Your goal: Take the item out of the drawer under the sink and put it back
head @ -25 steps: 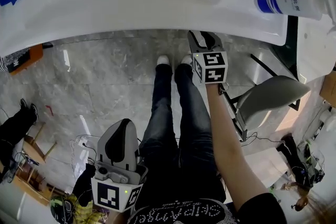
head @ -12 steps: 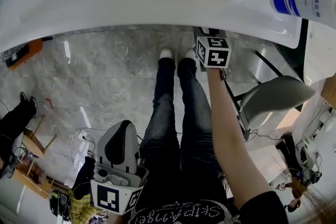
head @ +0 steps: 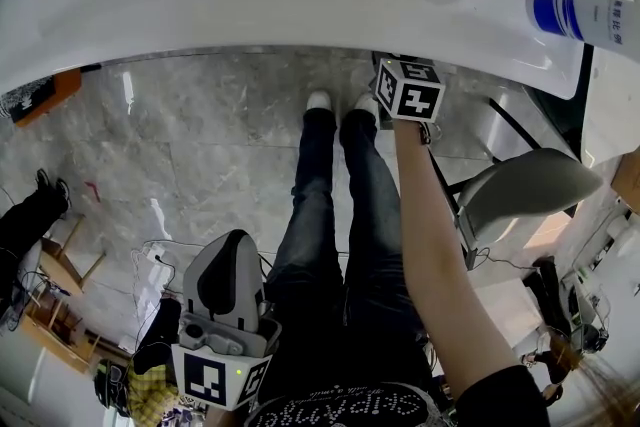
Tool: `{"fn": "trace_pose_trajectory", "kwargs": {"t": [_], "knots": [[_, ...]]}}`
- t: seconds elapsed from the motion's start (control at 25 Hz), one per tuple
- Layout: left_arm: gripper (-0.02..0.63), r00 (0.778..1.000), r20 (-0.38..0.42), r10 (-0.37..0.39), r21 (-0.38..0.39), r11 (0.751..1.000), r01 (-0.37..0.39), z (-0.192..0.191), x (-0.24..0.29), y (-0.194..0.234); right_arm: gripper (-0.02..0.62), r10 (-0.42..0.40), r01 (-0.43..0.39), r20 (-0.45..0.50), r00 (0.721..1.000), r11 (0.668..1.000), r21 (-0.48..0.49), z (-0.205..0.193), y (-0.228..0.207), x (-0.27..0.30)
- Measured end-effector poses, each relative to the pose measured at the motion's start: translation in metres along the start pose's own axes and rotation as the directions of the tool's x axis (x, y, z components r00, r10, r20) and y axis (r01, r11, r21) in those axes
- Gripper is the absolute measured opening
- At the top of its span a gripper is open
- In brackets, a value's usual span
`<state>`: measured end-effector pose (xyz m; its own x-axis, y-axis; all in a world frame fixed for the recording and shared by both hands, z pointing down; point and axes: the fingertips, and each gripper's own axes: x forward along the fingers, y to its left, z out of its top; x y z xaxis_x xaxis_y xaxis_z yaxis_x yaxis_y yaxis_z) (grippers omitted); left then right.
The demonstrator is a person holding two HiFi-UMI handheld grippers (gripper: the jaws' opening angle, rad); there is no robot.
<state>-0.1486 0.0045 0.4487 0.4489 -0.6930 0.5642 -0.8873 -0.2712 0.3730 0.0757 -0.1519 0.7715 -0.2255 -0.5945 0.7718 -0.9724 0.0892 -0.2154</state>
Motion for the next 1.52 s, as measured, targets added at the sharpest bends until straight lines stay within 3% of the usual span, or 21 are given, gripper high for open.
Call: {"fn": "trace_pose_trajectory", "kwargs": {"t": [0.56, 1.52], "knots": [[0.003, 1.000, 0.005, -0.011, 0.001, 1.000, 0.011, -0.002, 0.004, -0.002, 0.138, -0.026, 0.026, 0.037, 0.999, 1.000, -0.012, 0.001, -0.005, 0.002], [0.003, 0.998, 0.035, -0.051, 0.012, 0.999, 0.050, 0.007, 0.003, -0.027, 0.137, -0.014, 0.015, 0.016, 1.000, 0.999, -0.035, -0.015, 0.002, -0.008]]}}
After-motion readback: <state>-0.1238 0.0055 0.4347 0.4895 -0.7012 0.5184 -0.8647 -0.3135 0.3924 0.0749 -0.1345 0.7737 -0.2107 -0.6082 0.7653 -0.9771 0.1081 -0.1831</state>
